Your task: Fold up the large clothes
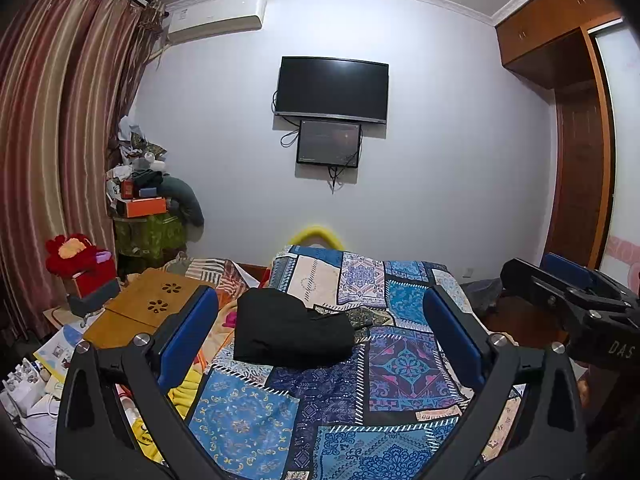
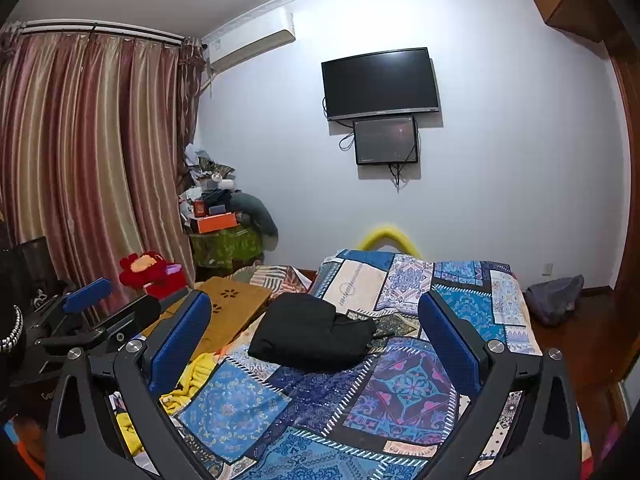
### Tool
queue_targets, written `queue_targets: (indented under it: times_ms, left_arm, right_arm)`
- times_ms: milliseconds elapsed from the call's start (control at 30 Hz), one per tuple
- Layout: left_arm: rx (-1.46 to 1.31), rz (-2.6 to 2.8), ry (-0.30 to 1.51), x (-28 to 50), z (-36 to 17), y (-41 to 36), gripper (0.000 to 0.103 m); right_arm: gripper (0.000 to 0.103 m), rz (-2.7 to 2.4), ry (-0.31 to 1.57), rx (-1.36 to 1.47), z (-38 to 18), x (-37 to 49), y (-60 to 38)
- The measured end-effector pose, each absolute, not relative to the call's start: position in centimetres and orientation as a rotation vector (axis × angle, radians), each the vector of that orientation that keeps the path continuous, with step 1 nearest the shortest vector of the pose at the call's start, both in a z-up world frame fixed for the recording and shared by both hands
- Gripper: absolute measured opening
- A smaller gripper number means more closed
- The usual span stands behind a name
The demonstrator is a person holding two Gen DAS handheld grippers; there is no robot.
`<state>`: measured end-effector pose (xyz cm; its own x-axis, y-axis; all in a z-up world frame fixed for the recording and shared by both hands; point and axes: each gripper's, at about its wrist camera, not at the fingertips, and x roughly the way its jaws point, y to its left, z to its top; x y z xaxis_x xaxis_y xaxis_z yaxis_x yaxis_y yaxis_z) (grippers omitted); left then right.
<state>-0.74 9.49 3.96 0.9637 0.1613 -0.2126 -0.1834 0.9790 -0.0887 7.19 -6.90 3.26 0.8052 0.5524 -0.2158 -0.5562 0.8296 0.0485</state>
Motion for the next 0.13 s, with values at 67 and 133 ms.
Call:
queue_targets:
  times_ms: [67, 133]
  left_arm:
    - [-0.106, 0.176, 0.207, -0.76, 3.84, 9.43, 0.103]
    - [-0.108, 0.181, 0.209, -0.77, 3.7, 9.48, 0.103]
  right_arm:
    - [0.103, 0.593, 0.228, -0.016, 3.28, 7.25, -6.9]
    - [0.103, 0.595, 0.23, -0.017, 3.29, 7.35, -6.82]
